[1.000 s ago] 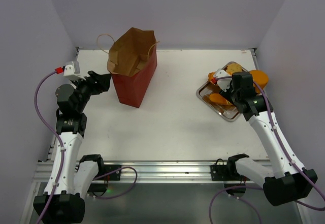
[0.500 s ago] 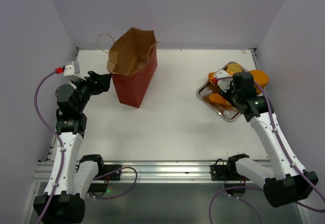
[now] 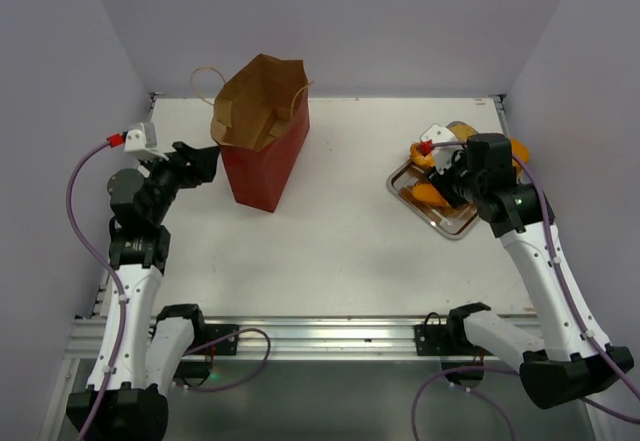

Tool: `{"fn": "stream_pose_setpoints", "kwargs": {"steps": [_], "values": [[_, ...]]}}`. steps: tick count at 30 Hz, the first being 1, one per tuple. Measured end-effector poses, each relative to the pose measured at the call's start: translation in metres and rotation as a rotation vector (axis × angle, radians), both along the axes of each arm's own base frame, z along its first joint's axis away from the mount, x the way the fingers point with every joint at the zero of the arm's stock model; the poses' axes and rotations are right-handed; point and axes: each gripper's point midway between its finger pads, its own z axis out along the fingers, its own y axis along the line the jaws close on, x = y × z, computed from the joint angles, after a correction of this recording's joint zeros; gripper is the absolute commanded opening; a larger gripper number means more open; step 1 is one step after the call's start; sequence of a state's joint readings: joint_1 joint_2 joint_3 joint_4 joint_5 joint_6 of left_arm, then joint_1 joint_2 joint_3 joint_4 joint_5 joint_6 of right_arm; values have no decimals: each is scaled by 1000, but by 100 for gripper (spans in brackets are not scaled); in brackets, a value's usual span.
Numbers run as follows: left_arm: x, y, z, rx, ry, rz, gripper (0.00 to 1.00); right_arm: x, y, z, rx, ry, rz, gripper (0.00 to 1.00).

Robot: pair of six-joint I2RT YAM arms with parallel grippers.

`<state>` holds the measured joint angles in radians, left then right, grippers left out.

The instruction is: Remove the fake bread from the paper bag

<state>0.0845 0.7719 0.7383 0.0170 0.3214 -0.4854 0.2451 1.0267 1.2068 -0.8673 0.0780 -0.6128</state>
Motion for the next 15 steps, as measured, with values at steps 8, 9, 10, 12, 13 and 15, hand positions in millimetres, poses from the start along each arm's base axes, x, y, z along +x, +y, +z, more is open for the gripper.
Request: {"fn": "stream_pose_setpoints", "kwargs": {"steps": [8,9,10,12,13,15], "values": [[-6,2,3,16,13,12,85,-6,78,-11,254,129,191,47],[-7,3,5,17,13,17,86,-6,90,-17,272,155,221,47],[-8,4,6,20,17,22,88,-8,102,-25,288,184,249,47],[-10,6,8,25,18,32,90,-11,123,-42,321,249,294,47],[-10,6,10,30,17,37,90,-11,129,-49,334,268,303,47],[-13,7,12,35,19,42,93,-11,139,-68,368,312,306,47]]}}
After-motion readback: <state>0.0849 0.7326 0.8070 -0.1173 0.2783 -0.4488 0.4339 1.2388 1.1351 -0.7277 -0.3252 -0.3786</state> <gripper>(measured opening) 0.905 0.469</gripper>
